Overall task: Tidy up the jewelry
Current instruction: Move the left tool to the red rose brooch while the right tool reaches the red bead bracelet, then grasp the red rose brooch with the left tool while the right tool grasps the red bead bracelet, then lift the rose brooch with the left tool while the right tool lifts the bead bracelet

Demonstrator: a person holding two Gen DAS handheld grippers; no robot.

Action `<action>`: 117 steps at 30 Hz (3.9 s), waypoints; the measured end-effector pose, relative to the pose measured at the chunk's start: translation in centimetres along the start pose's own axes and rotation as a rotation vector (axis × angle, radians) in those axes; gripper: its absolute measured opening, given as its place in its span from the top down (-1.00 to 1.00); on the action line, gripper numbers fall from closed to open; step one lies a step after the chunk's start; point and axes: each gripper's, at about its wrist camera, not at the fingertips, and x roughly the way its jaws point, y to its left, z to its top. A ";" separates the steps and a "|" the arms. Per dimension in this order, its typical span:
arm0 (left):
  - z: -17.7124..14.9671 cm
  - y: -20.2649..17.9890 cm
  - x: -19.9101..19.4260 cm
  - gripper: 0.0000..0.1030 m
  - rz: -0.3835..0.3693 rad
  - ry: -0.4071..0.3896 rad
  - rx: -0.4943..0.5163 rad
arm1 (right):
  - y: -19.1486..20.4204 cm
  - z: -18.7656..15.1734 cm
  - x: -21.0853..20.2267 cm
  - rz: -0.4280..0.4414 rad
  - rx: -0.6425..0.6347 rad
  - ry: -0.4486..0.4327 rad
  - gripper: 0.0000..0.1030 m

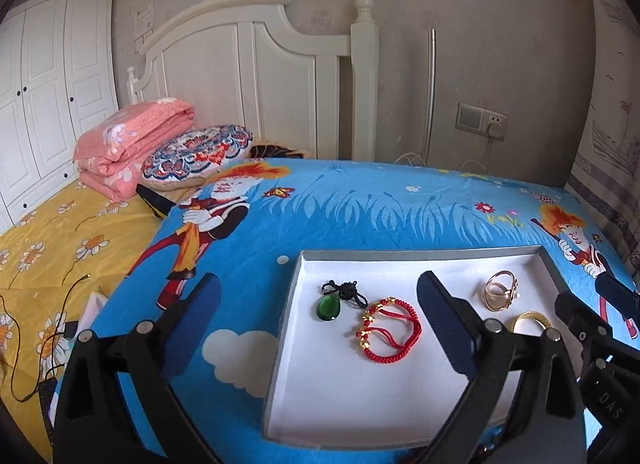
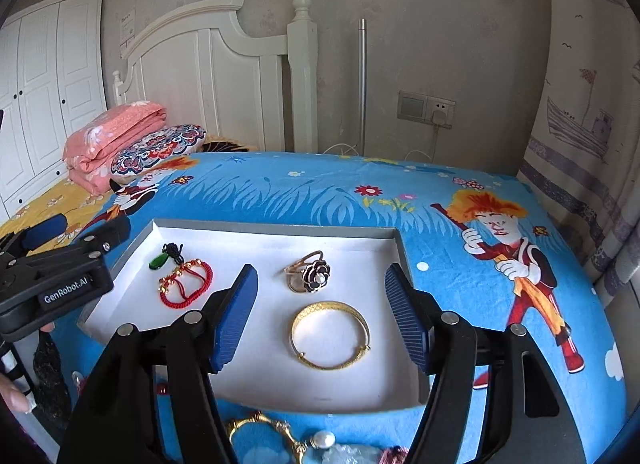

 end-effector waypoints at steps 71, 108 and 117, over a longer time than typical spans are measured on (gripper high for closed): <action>-13.1 8.1 -7.8 0.27 0.097 -0.025 -0.047 | 12.4 -9.2 -1.8 0.197 -0.223 0.082 0.25; -14.0 7.9 -9.9 0.27 0.077 -0.083 -0.054 | 10.4 -8.5 -6.0 0.251 -0.151 -0.109 0.78; -13.1 6.0 -11.8 0.27 0.017 -0.138 -0.022 | 9.0 -8.1 -10.1 0.200 -0.174 -0.233 0.78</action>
